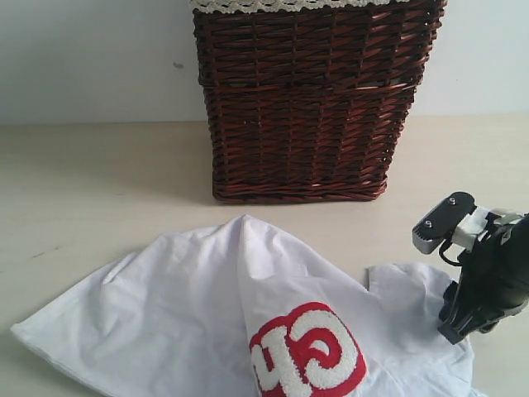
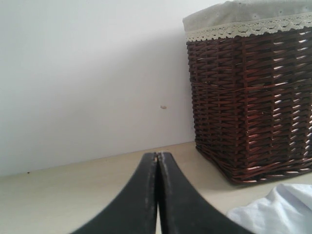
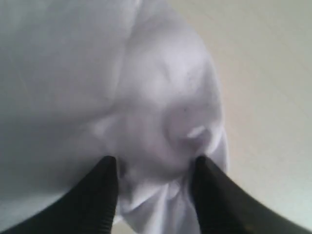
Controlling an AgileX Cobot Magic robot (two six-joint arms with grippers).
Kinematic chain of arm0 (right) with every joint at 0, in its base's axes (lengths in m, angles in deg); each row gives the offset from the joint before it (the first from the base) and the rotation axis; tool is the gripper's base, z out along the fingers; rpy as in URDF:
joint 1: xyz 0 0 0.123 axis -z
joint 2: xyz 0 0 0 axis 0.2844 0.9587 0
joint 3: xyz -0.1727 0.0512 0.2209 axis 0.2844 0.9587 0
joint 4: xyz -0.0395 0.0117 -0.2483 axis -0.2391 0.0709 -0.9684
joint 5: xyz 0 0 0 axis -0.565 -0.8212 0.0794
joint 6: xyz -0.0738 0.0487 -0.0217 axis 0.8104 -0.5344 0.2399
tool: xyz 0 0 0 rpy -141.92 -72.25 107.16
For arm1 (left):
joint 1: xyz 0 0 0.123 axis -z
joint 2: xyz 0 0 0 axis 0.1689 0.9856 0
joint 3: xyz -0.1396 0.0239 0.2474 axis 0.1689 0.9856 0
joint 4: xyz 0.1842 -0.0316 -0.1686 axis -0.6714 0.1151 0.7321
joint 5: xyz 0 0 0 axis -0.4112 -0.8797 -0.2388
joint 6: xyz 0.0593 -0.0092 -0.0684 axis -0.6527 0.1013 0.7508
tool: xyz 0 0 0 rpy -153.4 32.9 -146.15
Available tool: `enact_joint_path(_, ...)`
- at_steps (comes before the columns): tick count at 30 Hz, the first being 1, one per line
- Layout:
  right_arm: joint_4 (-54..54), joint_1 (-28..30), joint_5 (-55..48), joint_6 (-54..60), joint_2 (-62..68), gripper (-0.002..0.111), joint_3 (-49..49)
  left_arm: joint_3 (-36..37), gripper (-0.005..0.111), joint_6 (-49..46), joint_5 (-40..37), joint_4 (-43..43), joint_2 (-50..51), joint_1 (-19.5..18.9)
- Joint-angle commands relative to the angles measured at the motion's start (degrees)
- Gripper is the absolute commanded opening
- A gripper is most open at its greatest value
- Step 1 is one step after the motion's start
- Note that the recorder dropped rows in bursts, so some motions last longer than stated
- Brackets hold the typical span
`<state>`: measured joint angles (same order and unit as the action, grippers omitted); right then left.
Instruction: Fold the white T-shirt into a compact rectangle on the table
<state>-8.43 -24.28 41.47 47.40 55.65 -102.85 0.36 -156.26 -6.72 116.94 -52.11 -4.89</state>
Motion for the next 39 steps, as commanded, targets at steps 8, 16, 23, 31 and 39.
enact_joint_path(8, -2.77, 0.24, 3.4, -2.9, -5.29, 0.0, -3.3, 0.0, 0.0, 0.1, -0.17, 0.03, -0.32, 0.3)
enact_joint_path(16, -2.65, 5.3, 22.56, -12.2, -7.95, 0.0, -10.13, 0.0, 0.0, 0.1, -0.17, 0.03, -0.32, 0.3)
enact_joint_path(23, 1.92, 9.74, 30.78, -11.25, 0.88, 0.0, -12.5, 0.0, 0.0, 0.1, -0.17, 0.03, -0.32, 0.3)
enact_joint_path(31, 1.92, 9.74, 46.05, -11.19, 4.45, 0.003, -14.5, 0.0, 0.0, 0.1, -0.17, 0.03, -0.32, 0.3)
enact_joint_path(39, 1.81, 9.74, 35.91, -11.0, 10.14, 0.064, -17.65, 0.0, 0.0, 0.1, -0.17, 0.03, -0.32, 0.3)
